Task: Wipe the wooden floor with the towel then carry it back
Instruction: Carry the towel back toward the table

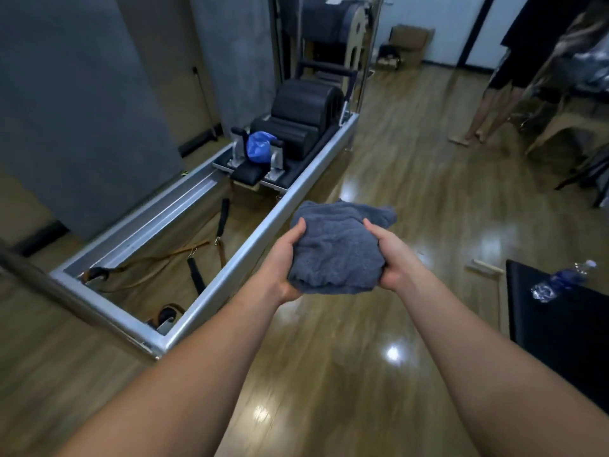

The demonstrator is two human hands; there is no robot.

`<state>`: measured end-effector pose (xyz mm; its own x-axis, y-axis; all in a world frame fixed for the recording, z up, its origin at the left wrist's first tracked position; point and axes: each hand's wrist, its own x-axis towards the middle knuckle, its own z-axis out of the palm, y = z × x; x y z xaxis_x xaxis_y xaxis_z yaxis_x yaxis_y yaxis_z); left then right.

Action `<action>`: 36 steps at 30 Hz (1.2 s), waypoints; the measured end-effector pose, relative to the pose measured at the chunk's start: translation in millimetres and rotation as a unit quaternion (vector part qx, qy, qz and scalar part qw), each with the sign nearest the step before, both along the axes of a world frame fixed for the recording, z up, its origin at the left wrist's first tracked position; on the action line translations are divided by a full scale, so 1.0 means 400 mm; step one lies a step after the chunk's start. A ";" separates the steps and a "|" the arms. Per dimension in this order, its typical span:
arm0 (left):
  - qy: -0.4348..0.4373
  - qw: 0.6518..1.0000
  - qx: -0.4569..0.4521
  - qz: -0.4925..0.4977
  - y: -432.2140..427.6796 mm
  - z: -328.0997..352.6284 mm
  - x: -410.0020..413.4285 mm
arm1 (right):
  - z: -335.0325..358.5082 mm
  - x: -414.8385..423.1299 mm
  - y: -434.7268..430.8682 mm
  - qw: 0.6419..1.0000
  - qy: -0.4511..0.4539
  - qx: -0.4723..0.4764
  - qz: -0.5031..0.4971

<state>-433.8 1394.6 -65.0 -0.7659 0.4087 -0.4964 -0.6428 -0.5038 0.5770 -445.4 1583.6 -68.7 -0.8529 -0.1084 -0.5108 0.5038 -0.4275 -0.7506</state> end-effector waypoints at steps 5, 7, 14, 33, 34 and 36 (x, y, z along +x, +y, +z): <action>0.068 0.986 -0.146 0.052 -0.126 0.093 0.039 | 0.098 0.039 -0.157 0.991 0.116 0.055 -0.035; 0.094 0.972 -0.195 0.094 -0.221 0.113 0.070 | 0.135 0.064 -0.255 0.986 0.136 0.086 -0.029; 0.061 0.942 -0.220 0.248 -0.706 0.144 0.303 | 0.193 0.182 -0.732 0.954 0.214 0.182 0.107; -0.009 0.666 -0.359 0.654 -1.696 0.194 0.919 | 0.226 0.516 -2.007 0.776 0.377 0.084 0.498; -0.009 0.650 -0.361 0.668 -1.730 0.194 0.924 | 0.226 0.517 -2.056 0.767 0.380 0.074 0.512; -0.016 0.620 -0.367 0.693 -1.797 0.201 0.930 | 0.231 0.515 -2.153 0.747 0.381 0.050 0.543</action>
<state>-61.6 675.8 15.5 -0.1140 -0.9766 -0.1823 0.0978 -0.1936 0.9762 -239.6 722.3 23.6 -0.3374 -0.9410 0.0254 -0.0767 0.0006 -0.9971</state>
